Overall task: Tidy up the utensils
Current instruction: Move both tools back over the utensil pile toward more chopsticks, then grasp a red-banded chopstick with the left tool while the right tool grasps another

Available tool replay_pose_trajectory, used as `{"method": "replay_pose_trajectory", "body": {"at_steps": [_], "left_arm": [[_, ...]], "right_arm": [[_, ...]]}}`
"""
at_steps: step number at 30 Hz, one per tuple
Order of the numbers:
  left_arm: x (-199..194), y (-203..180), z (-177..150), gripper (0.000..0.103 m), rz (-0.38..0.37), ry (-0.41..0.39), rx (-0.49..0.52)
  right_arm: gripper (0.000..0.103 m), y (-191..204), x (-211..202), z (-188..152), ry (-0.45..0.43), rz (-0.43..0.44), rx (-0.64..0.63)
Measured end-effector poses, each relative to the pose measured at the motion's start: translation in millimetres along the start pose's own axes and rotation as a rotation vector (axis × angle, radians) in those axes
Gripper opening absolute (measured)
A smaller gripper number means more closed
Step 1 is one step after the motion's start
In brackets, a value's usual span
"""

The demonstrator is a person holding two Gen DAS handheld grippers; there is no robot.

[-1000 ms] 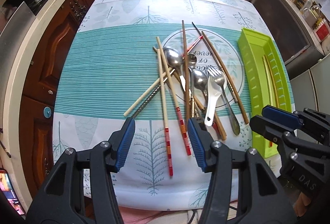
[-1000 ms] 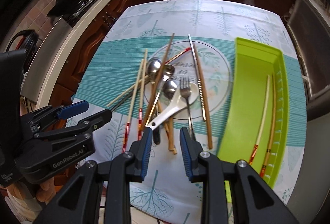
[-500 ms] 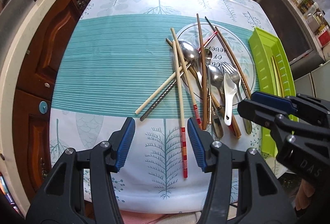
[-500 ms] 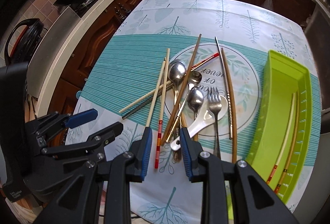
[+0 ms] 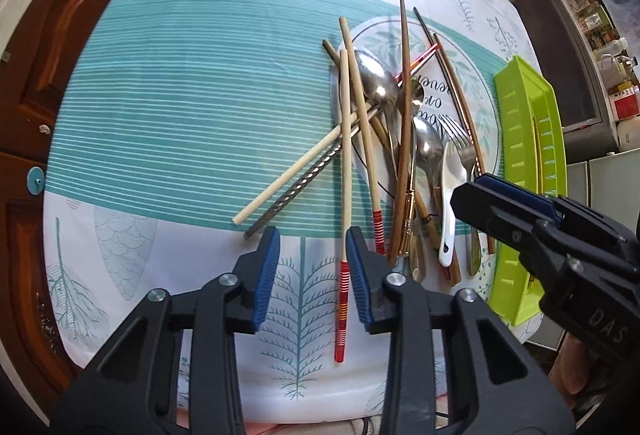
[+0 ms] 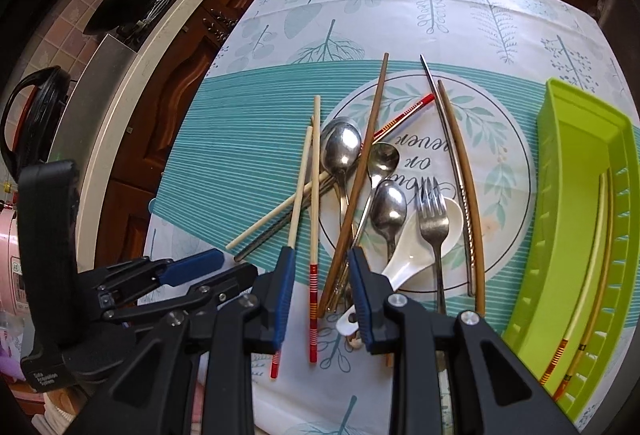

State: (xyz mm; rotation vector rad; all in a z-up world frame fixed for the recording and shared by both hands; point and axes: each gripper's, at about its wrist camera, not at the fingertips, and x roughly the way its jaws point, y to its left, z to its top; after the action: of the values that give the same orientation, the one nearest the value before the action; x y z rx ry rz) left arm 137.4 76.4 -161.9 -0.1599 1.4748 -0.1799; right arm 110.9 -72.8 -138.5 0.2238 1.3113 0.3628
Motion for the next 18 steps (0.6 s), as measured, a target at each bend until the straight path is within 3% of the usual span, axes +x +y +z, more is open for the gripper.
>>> {"method": "replay_pose_trajectory", "body": {"at_steps": [10,14,18], "left_arm": [[25.0,-22.9,9.4,0.028,0.035,0.054,0.026],[33.8,-31.1,10.4,0.018,0.047,0.073,0.035],[45.4,-36.9,11.4,0.017,0.057,0.095,0.027]], "right_arm": [[0.027,-9.8,-0.6,-0.2,-0.006,0.014,0.021],[0.027,-13.0,-0.7,-0.6,-0.004,0.019,0.027],[0.027,-15.0,-0.2,-0.7,-0.002,0.021,0.029]]}}
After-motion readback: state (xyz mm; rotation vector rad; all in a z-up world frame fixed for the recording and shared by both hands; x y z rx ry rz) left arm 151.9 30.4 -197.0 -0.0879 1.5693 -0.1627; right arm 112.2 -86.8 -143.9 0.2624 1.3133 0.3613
